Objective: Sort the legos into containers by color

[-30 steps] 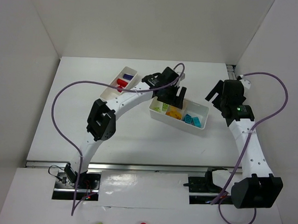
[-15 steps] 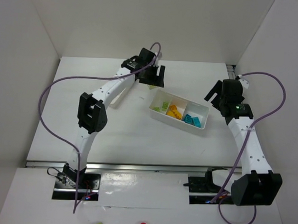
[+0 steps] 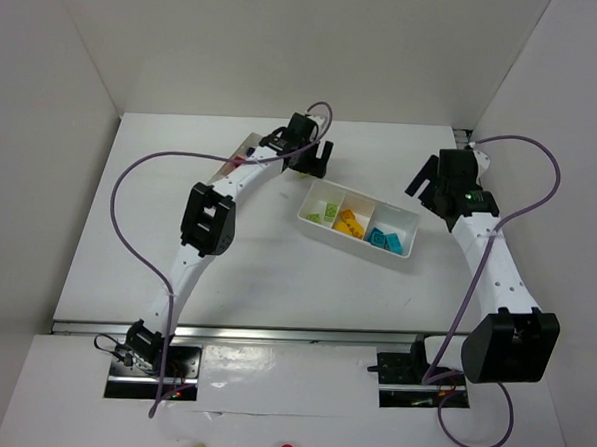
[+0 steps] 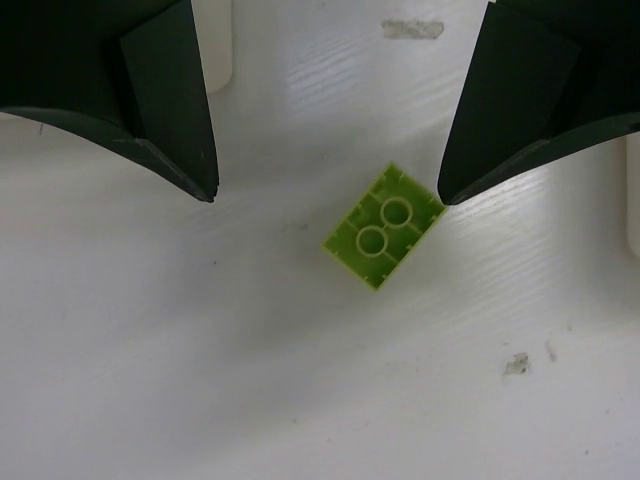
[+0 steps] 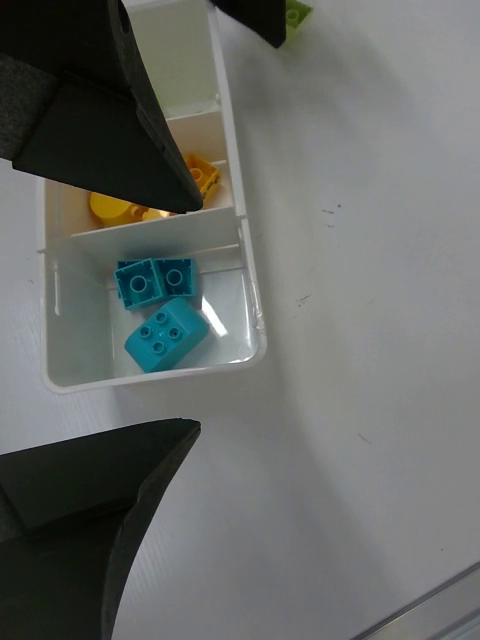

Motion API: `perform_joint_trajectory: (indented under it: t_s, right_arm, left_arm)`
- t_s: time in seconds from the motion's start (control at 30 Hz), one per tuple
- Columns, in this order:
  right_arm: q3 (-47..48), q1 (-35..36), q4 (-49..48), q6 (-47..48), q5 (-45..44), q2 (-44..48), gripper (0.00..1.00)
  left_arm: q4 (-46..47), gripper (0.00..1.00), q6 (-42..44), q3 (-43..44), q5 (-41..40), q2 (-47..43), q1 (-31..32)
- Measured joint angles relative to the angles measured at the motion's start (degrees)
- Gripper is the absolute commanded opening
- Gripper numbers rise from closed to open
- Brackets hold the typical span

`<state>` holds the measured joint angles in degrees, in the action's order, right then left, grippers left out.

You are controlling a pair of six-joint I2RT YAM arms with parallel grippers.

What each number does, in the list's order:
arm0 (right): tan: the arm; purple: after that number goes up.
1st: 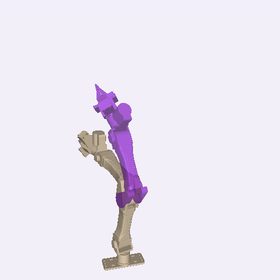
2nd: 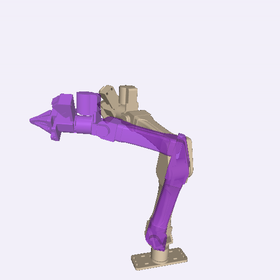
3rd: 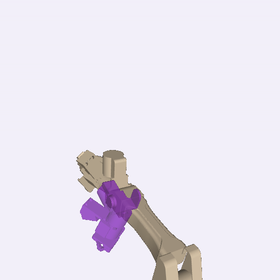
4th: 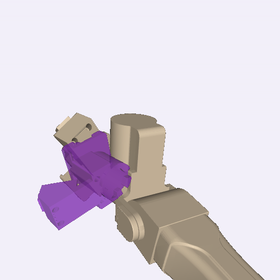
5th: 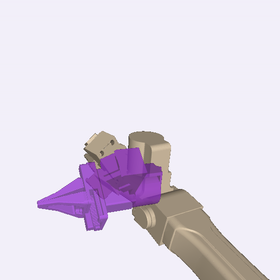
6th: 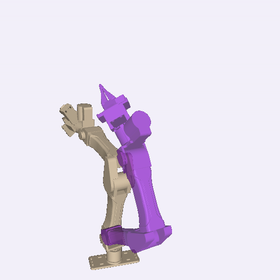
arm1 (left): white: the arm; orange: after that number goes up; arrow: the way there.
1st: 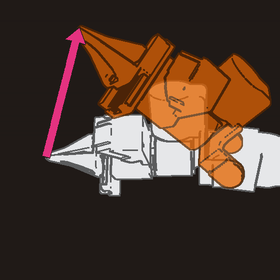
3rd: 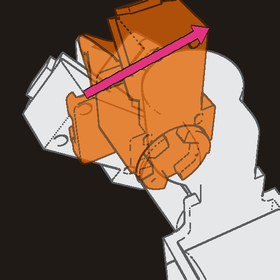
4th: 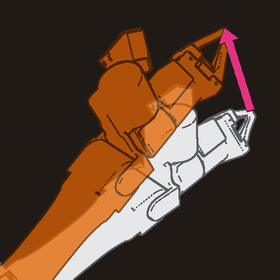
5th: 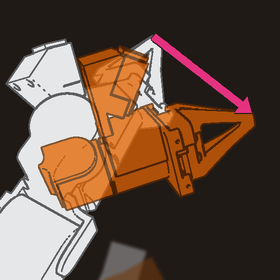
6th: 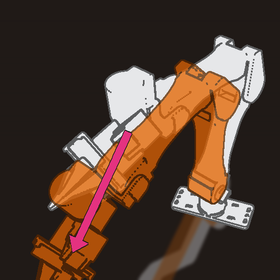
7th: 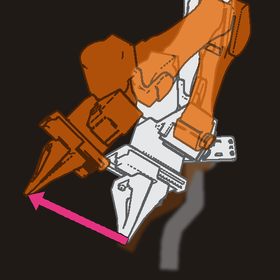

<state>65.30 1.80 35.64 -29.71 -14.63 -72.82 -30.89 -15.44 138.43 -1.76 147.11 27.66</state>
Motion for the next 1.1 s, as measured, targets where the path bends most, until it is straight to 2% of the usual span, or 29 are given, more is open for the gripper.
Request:
perform_joint_trajectory:
  t_s: [0.37,0.5,0.73,1.1]
  right_arm:
    - [1.84,1.42,-0.04,-0.04,-1.07,-2.73,0.91]
    - [1.88,2.91,-0.04,-0.24,-1.07,-4.87,0.91]
    - [3.37,4.33,-0.07,-0.46,-1.38,-6.32,0.91]
    - [4.17,6.58,-0.42,-1.09,-2.12,-8.39,0.91]
  left_arm:
    - [6.82,1.0,6.03,-0.07,-2.75,1.84,0.92]
    - [7.23,1.0,6.6,-0.07,-3.69,2.32,0.76]
    - [5.53,0.94,7.85,0.39,-2.16,4.44,0.11]
    - [3.78,0.69,7.56,-0.15,1.09,4.66,-0.5]
